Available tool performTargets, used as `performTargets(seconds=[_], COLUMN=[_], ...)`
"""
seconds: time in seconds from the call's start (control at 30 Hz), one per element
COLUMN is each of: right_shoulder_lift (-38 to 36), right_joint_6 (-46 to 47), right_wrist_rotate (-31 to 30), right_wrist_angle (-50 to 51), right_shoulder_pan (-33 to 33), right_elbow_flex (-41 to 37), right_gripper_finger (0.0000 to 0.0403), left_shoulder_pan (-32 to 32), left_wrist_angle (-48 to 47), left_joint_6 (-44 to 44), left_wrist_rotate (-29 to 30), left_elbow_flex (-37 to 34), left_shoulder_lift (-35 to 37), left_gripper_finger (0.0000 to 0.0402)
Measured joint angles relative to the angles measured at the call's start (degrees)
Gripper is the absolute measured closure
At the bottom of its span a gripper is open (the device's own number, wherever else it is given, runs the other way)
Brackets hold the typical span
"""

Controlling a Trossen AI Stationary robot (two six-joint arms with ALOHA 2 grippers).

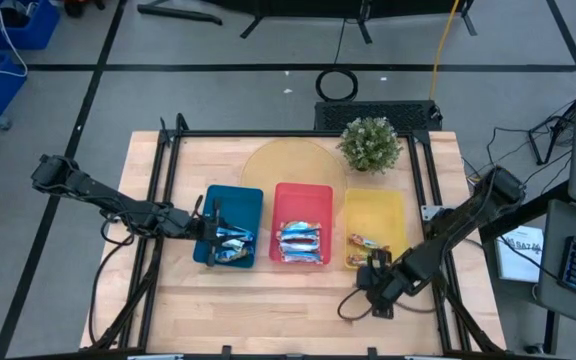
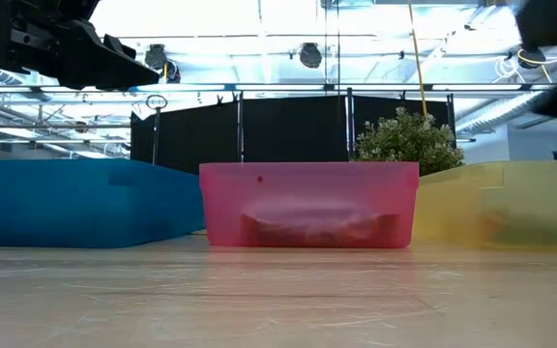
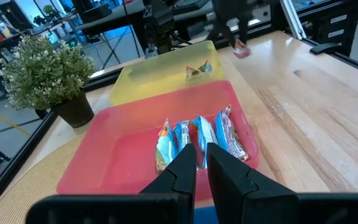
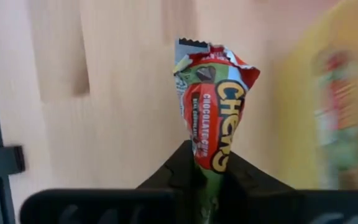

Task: Pick and place Granola Bars by type
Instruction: Put the red granola bar into the yellow bin

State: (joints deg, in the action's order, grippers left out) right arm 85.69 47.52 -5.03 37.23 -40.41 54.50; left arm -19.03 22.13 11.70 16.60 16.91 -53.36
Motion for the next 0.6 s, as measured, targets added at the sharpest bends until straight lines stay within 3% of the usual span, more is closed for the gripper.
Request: performTargets(seconds=[0.2,0.33,0.47,0.6], right_shoulder_lift=[-8.0,-12.2,-12.4,-9.4], right_joint_6=[-9.3,-13.2,-16.8,-19.8], right_wrist_rotate=[-1.3,-6.0,-8.9,-5.1], right_wrist_angle=[1.1,7.3,14.5,13.4], right_shoulder_pan=[5.3,9.4,14.3,17.9], right_elbow_flex=[0.0,0.2,-0.6,-3.9], right_gripper_finger=[0.0385,0.0376,0.0371,0.0376], left_shoulder_pan=[0.0,0.0,0.0,0.0], left_wrist_angle=[0.0,0.0,0.0,0.0], left_joint_6=[0.0,0.2,0.2,-0.2], left_wrist_rotate=[0.0,0.0,0.0,0.0], left_elbow_flex=[0.0,0.0,0.0,0.0], left_shoulder_lift=[0.0,0.0,0.0,0.0], left_gripper_finger=[0.0355,0.0355,0.0355,0.0355])
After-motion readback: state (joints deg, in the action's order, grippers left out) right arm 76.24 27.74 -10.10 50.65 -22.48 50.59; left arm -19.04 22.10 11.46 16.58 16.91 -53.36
